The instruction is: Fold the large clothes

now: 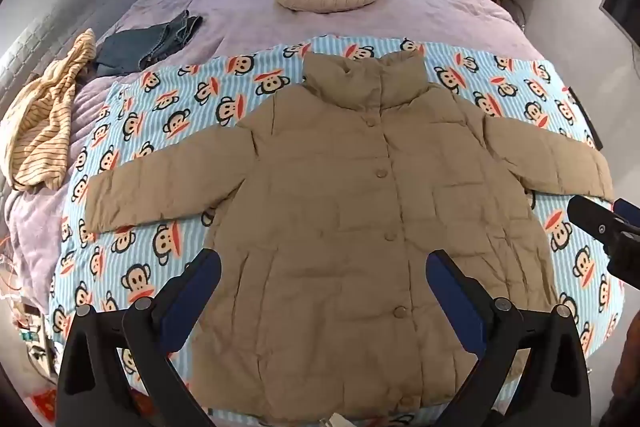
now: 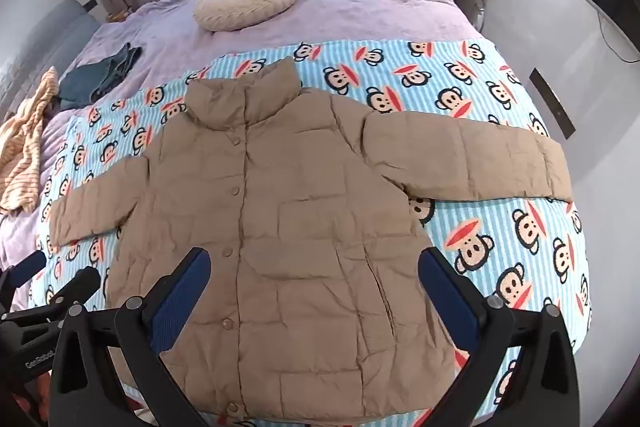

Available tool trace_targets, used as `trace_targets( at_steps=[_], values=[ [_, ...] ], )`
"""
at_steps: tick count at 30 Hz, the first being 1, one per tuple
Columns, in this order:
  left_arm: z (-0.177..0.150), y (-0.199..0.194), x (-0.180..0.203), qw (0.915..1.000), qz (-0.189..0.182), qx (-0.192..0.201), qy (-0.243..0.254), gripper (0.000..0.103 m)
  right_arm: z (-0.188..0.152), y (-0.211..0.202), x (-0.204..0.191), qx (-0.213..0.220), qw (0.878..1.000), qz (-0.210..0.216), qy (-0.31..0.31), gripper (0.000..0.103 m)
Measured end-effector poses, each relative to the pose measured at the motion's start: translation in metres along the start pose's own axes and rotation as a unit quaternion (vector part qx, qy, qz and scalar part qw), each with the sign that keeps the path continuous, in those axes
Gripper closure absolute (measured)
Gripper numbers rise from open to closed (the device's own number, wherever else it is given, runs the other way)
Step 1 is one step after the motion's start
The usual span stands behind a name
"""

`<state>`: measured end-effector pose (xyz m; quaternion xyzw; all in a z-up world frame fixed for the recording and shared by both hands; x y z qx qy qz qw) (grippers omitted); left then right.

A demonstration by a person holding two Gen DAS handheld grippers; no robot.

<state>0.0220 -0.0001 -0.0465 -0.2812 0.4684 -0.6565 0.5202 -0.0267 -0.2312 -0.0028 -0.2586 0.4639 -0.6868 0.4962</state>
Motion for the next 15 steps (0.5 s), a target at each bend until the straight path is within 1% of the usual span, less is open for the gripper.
trace_targets(
  at_steps=[2,3,4,5,7,8,9,10,15],
  values=[
    [0.000,0.001,0.001,0.9999,-0.009,0.002,-0.010,0.000,-0.001,-0.001,-0.001,0.000,1.000,0.003,-0.010,0.000],
    [0.004,-0.006,-0.005,0.9997,-0.019,0.008,-0.015,0.000,-0.001,-0.001,-0.001,-0.001,1.000,0.005,-0.015,0.000],
    [0.006,-0.007,-0.007,0.9996,-0.014,0.010,-0.021,0.000,-0.001,0.000,-0.002,-0.002,1.000,0.006,-0.020,0.000],
    [0.006,-0.009,-0.011,0.9995,-0.015,0.016,-0.025,0.000,0.002,-0.003,-0.001,0.002,1.000,0.002,-0.009,0.000],
    [0.010,-0.010,-0.014,0.9992,-0.012,0.021,-0.032,0.000,0.005,-0.005,-0.012,0.002,1.000,-0.016,-0.010,0.000],
    [0.012,-0.011,-0.015,0.9991,-0.011,0.023,-0.034,0.000,0.003,-0.007,-0.016,0.010,1.000,-0.017,-0.013,0.000],
    [0.005,-0.012,-0.019,0.9988,-0.010,0.033,-0.035,0.000,0.006,-0.007,-0.014,0.010,1.000,-0.019,-0.014,0.000],
    [0.006,-0.012,-0.020,0.9988,-0.009,0.034,-0.035,0.000,0.006,-0.007,-0.018,0.013,0.999,-0.026,-0.018,0.000],
    [0.009,-0.012,-0.022,0.9989,-0.005,0.035,-0.032,0.000,0.010,-0.006,-0.022,0.016,0.999,-0.023,-0.019,0.000]
  ],
)
Point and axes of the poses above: each gripper's, at about its wrist camera, not at the fingertips, and y roughly the way its jaws point, x to its right, z to its top, the point moved 5 cm from there along y, roughly the way its jaws point, and after that the axes turned 9 degrees about y, right-handed, at the moved point
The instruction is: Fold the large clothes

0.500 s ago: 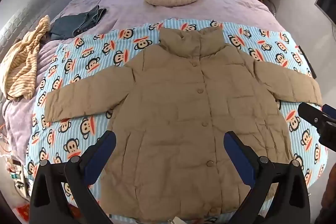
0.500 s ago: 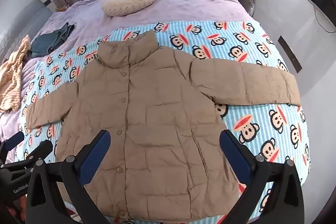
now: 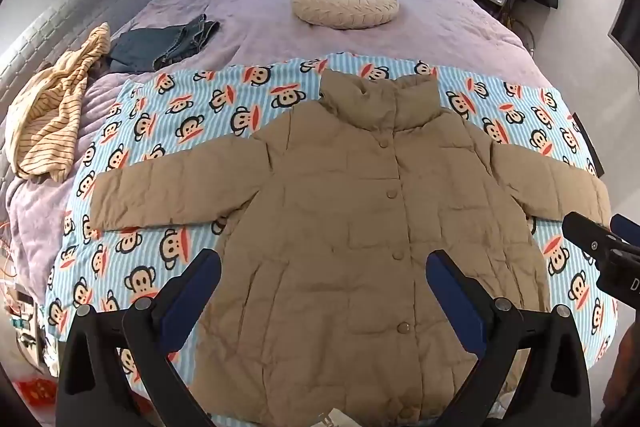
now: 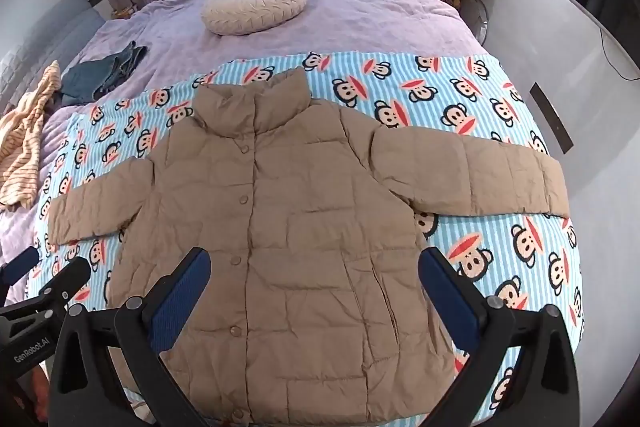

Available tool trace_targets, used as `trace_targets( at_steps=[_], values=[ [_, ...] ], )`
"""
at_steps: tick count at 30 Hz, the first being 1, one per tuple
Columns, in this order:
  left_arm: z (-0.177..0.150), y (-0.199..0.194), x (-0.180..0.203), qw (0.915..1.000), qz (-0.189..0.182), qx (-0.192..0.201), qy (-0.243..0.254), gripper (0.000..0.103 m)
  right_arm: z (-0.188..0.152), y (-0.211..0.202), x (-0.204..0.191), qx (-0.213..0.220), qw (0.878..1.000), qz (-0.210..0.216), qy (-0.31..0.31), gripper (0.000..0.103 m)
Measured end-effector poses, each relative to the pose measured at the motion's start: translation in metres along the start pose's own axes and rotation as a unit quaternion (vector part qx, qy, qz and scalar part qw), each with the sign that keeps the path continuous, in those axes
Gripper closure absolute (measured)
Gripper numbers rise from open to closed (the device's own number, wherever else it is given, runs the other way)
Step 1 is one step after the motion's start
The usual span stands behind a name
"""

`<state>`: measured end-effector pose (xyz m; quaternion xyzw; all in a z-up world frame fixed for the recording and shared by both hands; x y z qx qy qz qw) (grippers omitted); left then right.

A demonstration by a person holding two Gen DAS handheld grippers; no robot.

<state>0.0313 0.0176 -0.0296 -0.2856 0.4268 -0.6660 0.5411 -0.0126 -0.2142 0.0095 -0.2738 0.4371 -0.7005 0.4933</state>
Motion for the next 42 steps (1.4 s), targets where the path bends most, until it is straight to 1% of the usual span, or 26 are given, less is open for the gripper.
trace_targets(
  at_steps=[3,12,24,26,42],
  values=[
    [0.000,0.001,-0.005,1.0000,-0.002,0.000,0.001,0.000,0.000,0.002,0.000,-0.001,1.000,0.000,0.000,0.000],
    [0.002,0.000,-0.004,1.0000,0.000,-0.002,0.000,0.000,0.003,0.005,0.002,-0.002,1.000,0.002,0.003,0.000],
    [0.013,0.007,-0.006,1.0000,0.002,-0.007,-0.001,0.000,0.003,0.006,0.003,-0.005,1.000,0.003,0.004,0.000],
    [0.005,0.003,-0.005,1.0000,0.001,-0.005,0.002,0.000,0.002,0.006,0.004,-0.005,1.000,0.004,0.006,0.000],
    [0.004,0.011,-0.015,1.0000,0.004,-0.004,-0.008,0.000,-0.001,0.007,0.000,-0.006,1.000,0.005,0.006,0.000]
  ],
)
Point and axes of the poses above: each gripper's, at about its wrist camera, not at the fingertips, and y roughly the way its jaws point, x to its right, z to its top, the point moved 5 cm from there along y, roughly the way its jaws point, and after that the axes turned 9 degrees about y, right-handed, at the moved point
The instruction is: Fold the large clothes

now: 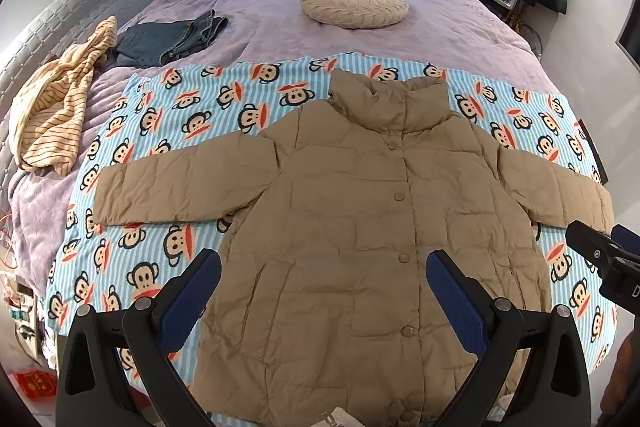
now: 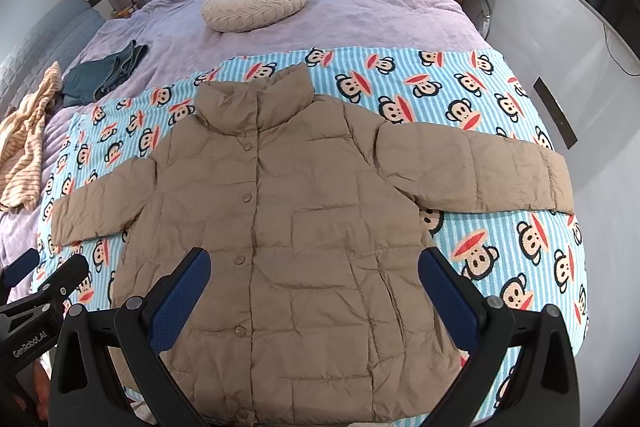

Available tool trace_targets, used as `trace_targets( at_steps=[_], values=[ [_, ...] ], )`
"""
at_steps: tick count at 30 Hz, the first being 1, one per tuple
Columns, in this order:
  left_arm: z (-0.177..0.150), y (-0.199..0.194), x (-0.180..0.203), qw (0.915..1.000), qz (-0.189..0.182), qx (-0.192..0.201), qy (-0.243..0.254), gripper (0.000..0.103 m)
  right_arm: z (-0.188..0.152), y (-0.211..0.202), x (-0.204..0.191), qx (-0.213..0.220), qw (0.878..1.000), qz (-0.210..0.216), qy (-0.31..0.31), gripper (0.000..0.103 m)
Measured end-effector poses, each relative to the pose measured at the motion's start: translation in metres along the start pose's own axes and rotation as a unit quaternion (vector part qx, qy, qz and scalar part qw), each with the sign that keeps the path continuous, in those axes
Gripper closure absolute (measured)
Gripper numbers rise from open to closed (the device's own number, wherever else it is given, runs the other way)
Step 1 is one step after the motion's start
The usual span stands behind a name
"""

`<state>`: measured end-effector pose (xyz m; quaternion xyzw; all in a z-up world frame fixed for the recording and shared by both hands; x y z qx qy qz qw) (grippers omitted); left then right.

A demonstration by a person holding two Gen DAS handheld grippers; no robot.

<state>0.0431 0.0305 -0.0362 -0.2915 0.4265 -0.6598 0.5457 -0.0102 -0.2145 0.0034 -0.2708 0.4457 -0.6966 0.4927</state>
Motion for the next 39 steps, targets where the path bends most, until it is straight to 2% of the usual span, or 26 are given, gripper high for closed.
trace_targets(
  at_steps=[12,39],
  values=[
    [-0.012,-0.005,-0.004,1.0000,0.001,0.000,-0.005,0.000,-0.002,0.002,-0.002,-0.003,1.000,0.000,0.000,0.000],
    [-0.005,-0.005,0.000,1.0000,0.000,-0.002,-0.004,0.000,0.000,0.003,-0.002,-0.006,1.000,0.001,0.000,0.000]
  ],
)
Point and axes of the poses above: each gripper's, at about its wrist camera, not at the fingertips, and y roughly the way its jaws point, x to its right, z to its top, the point moved 5 cm from there along y, roughly the way its jaws point, and after that the axes turned 9 degrees about y, right-handed, at the moved point
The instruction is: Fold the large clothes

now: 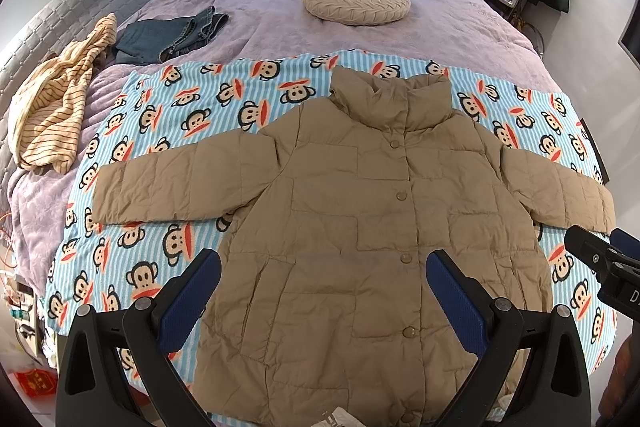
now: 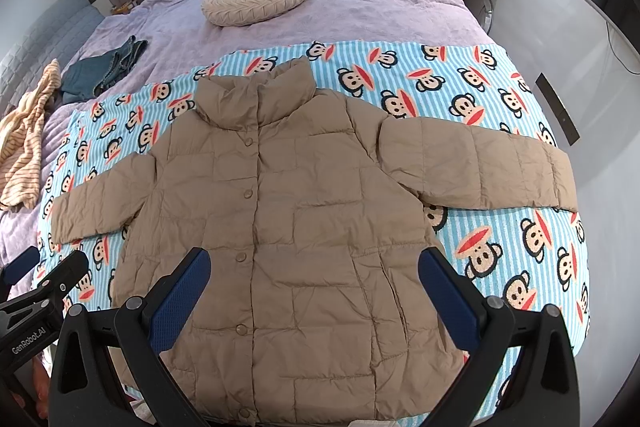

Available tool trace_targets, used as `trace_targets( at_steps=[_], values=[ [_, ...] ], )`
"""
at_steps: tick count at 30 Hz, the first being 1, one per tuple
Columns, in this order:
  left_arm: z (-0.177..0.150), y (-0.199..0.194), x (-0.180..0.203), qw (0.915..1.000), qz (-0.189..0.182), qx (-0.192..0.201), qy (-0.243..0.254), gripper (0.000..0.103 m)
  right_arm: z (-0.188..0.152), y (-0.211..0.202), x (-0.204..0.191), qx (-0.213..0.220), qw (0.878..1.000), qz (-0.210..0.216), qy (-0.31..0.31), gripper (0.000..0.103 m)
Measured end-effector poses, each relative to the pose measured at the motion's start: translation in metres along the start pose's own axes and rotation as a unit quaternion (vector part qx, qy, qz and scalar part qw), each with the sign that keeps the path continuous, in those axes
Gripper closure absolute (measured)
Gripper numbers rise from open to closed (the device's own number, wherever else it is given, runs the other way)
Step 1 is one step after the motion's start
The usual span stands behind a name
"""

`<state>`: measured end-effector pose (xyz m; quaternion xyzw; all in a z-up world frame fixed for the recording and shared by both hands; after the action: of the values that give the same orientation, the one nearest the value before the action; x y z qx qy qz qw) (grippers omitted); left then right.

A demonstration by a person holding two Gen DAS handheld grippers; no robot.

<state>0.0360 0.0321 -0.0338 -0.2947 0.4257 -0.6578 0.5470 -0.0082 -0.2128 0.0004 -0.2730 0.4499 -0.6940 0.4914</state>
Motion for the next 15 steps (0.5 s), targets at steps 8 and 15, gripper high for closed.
trace_targets(
  at_steps=[8,15],
  values=[
    [0.0004,0.0001,0.0000,1.0000,0.000,0.000,0.000,0.000,-0.0005,0.0005,-0.0003,-0.001,1.000,0.000,0.000,0.000],
    [0.0013,-0.0001,0.0002,1.0000,0.000,-0.001,-0.001,0.000,-0.0005,0.0003,-0.0003,-0.001,1.000,0.000,0.000,0.000]
  ],
)
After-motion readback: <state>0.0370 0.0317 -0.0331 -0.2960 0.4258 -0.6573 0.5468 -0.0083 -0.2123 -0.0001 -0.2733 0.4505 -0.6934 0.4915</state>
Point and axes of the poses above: each gripper's, at about its wrist camera, not at the fingertips, and y roughly the way its jaws point, x to its right, z to its top, the point moved 5 cm from there along y, roughly the way its jaws point, and after that the axes turned 9 degrees about y, right-handed, at the moved point
